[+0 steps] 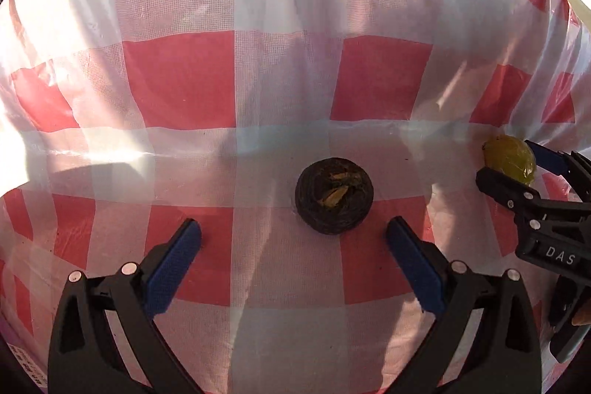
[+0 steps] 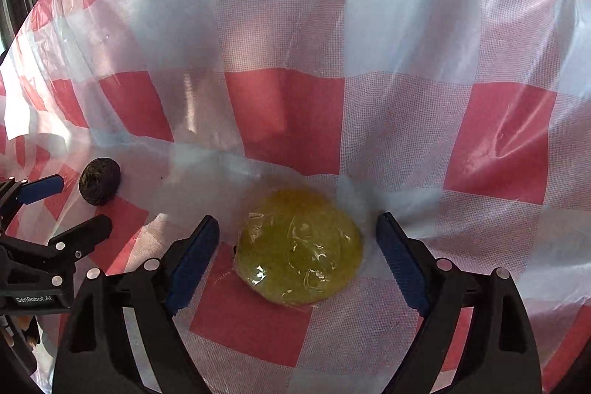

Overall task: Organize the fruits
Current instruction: 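Grasp the mangosteen with the left tool while the right grasps the wrapped pomelo half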

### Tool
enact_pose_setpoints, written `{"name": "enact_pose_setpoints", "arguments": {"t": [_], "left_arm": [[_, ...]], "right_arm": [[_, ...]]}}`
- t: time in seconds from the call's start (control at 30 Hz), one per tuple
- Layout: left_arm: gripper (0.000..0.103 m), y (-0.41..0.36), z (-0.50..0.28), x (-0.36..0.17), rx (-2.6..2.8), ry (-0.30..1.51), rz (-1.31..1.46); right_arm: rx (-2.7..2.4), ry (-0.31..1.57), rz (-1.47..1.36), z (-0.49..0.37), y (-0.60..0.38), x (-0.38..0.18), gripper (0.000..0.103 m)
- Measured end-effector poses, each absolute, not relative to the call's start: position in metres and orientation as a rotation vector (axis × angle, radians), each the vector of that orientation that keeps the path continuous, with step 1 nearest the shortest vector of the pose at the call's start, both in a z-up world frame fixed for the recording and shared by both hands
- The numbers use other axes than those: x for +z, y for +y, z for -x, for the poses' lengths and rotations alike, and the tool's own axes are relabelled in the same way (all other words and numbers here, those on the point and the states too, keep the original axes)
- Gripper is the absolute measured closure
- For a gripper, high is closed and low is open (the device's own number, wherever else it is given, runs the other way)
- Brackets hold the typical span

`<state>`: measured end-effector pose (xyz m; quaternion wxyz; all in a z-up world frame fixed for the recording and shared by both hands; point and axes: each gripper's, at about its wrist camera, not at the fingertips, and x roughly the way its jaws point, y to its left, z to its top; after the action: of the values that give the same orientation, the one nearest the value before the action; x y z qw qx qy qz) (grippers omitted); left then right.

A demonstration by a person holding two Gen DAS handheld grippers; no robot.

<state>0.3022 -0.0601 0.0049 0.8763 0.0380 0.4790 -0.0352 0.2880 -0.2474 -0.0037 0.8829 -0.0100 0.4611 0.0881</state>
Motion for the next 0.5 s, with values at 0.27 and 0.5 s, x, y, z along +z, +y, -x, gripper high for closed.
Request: {"name": "enact_pose_setpoints", "arguments": {"t": [0.27, 0.5], "left_arm": [[0.064, -0.075, -0.317, 0.017, -0.154, 0.949, -0.095], [0.064, -0.068, -0.256, 0.037, -0.225, 0.979, -0.031]], "right_arm": [[0.141, 0.942, -0.013, -0.29, -0.262, 0.0, 0.037], [0.129, 0.94, 0.004, -0.293, -0.266, 0.003, 0.04]]}}
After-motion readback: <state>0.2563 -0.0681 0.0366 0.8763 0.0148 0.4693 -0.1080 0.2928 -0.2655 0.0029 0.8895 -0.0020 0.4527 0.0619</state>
